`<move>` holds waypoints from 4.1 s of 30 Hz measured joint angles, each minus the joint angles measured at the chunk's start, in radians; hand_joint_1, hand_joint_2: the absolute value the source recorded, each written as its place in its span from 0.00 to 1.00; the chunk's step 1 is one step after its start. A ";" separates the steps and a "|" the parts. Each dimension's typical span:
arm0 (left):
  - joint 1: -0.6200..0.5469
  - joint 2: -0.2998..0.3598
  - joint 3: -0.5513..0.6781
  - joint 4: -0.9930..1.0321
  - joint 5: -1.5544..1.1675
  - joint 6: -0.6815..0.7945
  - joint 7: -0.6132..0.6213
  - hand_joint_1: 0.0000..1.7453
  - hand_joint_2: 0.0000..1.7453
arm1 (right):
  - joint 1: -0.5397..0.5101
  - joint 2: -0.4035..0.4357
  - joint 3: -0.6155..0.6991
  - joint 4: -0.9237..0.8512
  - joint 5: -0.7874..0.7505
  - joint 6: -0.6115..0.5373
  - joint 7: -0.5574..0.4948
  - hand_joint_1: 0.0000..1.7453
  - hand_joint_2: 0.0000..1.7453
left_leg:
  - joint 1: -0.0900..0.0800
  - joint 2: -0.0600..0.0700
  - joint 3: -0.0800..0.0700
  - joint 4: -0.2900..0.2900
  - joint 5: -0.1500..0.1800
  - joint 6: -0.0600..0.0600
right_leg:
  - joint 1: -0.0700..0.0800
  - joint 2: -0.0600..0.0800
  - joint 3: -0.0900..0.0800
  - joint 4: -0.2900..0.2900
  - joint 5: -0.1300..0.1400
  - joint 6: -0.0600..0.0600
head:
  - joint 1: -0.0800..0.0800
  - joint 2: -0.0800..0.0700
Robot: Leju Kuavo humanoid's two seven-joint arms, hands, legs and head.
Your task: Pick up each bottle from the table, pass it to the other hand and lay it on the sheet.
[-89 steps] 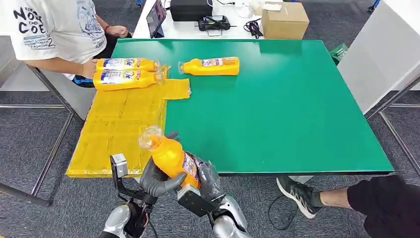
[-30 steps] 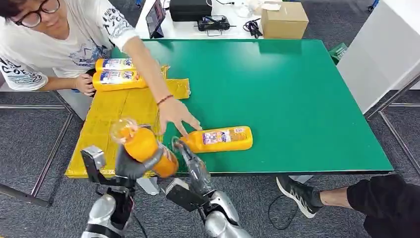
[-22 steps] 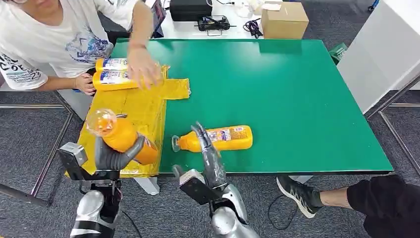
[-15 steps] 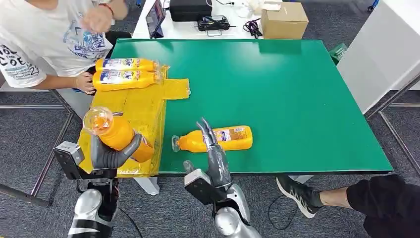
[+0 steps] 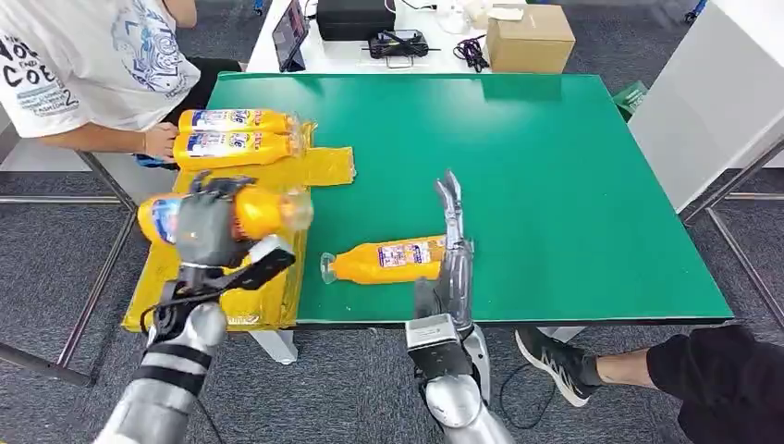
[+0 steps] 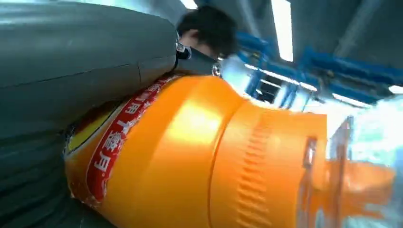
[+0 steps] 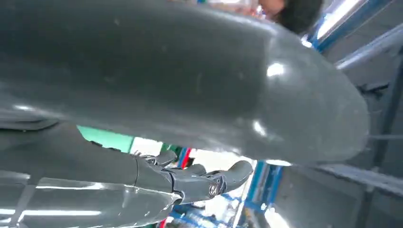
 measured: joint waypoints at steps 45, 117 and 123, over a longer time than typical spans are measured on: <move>-0.333 0.165 -0.199 0.698 -0.008 -0.536 0.009 0.00 0.00 | -0.047 -0.008 0.105 0.140 -0.043 0.156 -0.017 0.00 1.00 | 0.001 0.001 0.001 0.000 0.000 0.000 | 0.000 0.001 0.001 0.001 0.000 0.000 | 0.001 0.000; 0.080 -0.082 0.335 0.109 0.901 -0.336 -0.200 0.00 1.00 | -0.573 -0.246 -0.071 0.826 0.277 0.515 0.370 0.00 1.00 | 0.000 -0.001 0.002 0.000 0.000 0.000 | 0.000 -0.001 0.004 0.000 0.000 0.000 | 0.001 0.000; 0.076 -0.092 0.298 0.132 0.937 -0.388 -0.181 0.00 1.00 | -0.634 -0.232 -0.020 0.960 0.257 0.615 0.328 0.00 1.00 | 0.000 -0.001 0.002 0.001 0.000 0.000 | 0.000 0.000 0.003 0.000 0.000 0.000 | 0.000 0.000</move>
